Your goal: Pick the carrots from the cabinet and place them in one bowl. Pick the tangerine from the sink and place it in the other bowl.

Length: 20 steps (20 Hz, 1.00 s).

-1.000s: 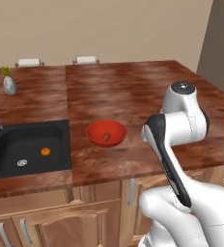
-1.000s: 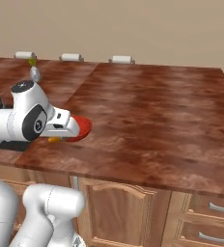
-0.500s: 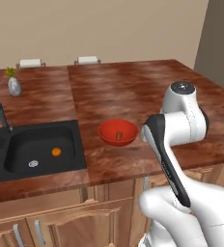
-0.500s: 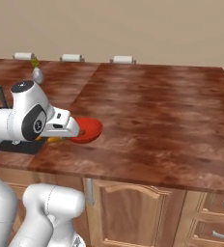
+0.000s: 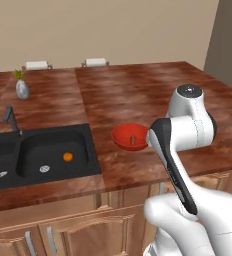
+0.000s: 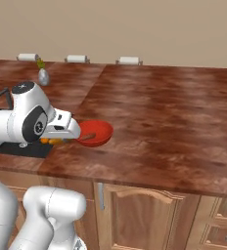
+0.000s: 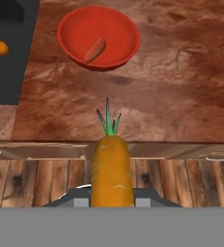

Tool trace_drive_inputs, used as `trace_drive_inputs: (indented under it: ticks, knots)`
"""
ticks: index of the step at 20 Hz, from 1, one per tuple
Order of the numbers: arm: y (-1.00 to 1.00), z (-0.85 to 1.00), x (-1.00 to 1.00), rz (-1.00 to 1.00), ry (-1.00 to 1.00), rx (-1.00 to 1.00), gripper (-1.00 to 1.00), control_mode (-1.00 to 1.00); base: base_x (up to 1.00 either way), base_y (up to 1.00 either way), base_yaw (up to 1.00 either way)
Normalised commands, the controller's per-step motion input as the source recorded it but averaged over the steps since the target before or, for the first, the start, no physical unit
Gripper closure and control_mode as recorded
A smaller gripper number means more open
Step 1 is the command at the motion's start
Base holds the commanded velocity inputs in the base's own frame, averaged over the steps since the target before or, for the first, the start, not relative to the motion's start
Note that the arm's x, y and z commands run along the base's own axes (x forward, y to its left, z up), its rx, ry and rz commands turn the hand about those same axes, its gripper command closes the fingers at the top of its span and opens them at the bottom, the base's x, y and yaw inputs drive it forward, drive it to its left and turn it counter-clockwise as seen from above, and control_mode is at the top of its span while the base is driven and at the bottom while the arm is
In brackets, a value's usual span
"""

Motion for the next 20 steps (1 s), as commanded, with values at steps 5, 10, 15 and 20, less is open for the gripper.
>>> trace_drive_inputs:
  ticks: [5, 10, 15, 20]
  knots:
    - [0.0, 0.0, 0.0, 0.0, 0.0, 0.0, 1.0, 1.0, 0.32, 0.3, 0.0]
    - [0.0, 0.0, 0.0, 0.0, 0.0, 0.0, 1.0, 1.0, 0.38, 0.2, 0.0]
    - [0.0, 0.0, 0.0, 0.0, 0.0, 0.0, 1.0, 1.0, 0.37, 0.15, 0.0]
    - [0.0, 0.0, 0.0, 0.0, 0.0, 0.0, 1.0, 1.0, 0.28, 0.12, 0.0]
